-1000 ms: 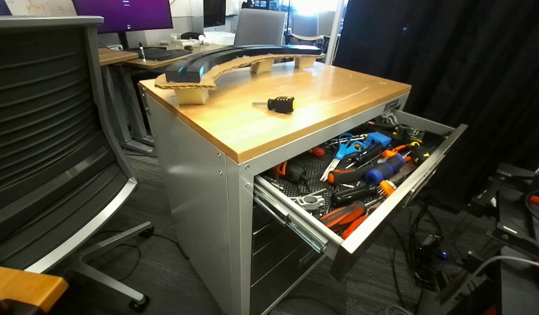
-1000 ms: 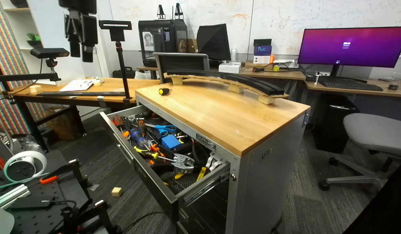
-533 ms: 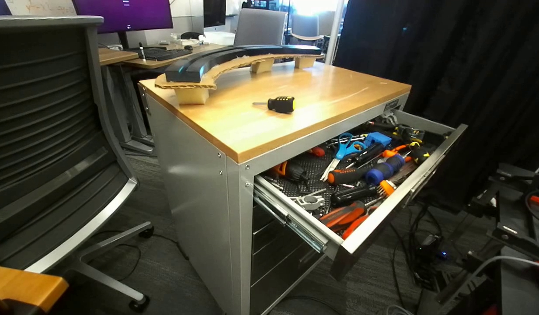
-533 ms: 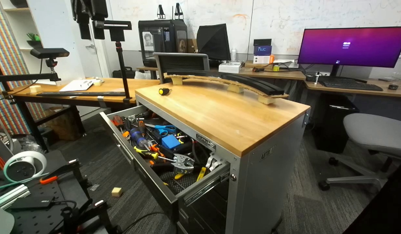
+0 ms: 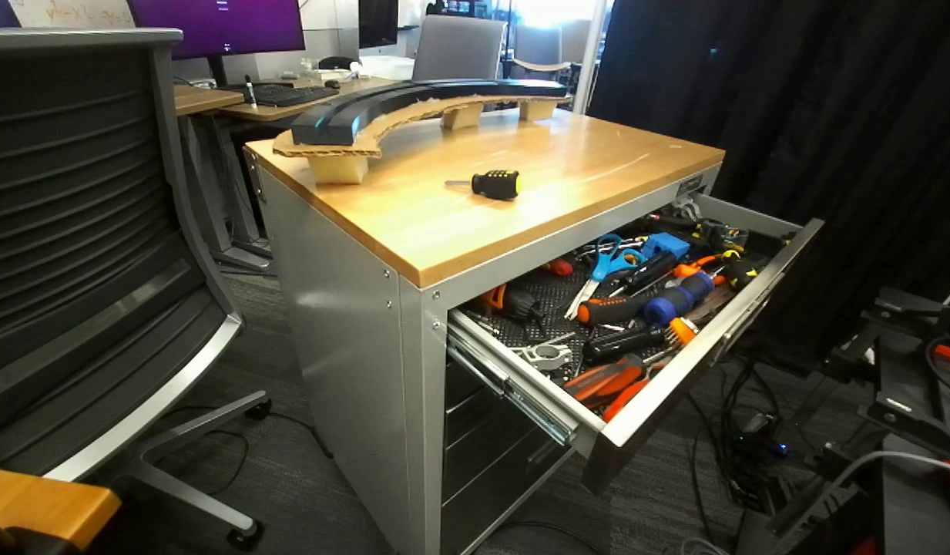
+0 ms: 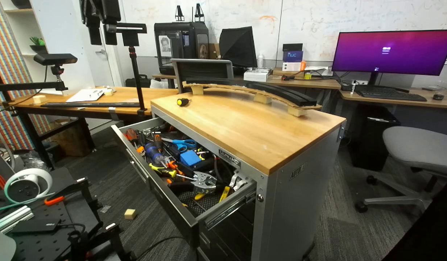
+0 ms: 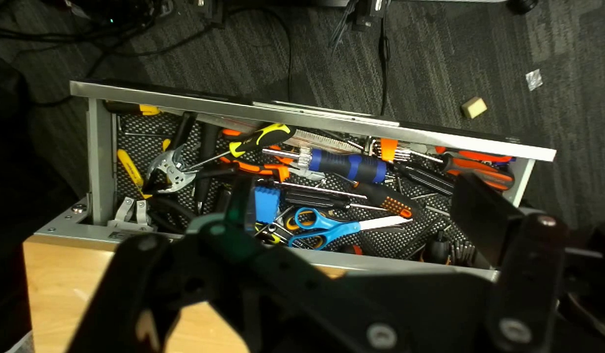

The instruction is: Put the screwdriver in the drawer and close the drawer

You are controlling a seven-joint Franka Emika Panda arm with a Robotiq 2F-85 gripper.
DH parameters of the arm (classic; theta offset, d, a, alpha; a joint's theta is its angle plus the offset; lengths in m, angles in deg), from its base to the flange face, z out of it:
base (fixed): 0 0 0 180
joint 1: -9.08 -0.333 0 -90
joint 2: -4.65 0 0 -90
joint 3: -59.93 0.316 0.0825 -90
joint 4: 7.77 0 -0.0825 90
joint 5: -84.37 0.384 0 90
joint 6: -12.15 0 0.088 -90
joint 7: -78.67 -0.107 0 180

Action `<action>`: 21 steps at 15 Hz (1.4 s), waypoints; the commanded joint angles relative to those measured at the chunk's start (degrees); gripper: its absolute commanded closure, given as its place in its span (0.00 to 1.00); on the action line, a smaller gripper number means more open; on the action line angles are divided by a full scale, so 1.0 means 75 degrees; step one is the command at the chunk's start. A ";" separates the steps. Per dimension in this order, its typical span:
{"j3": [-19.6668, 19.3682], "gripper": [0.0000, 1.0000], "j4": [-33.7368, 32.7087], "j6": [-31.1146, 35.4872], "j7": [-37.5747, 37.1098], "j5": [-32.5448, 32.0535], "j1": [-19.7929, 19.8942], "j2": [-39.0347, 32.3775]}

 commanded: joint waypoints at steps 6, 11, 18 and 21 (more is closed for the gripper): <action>0.0004 0.00 -0.0018 -0.0019 0.0000 0.0001 0.0003 -0.0006; 0.0074 0.00 0.0424 0.2791 -0.0217 0.1805 -0.0335 -0.0462; 0.0625 0.00 0.0298 0.4730 0.0026 0.1613 -0.0776 -0.1541; 0.0866 0.00 0.0193 0.5270 0.0046 0.1162 -0.0827 -0.2209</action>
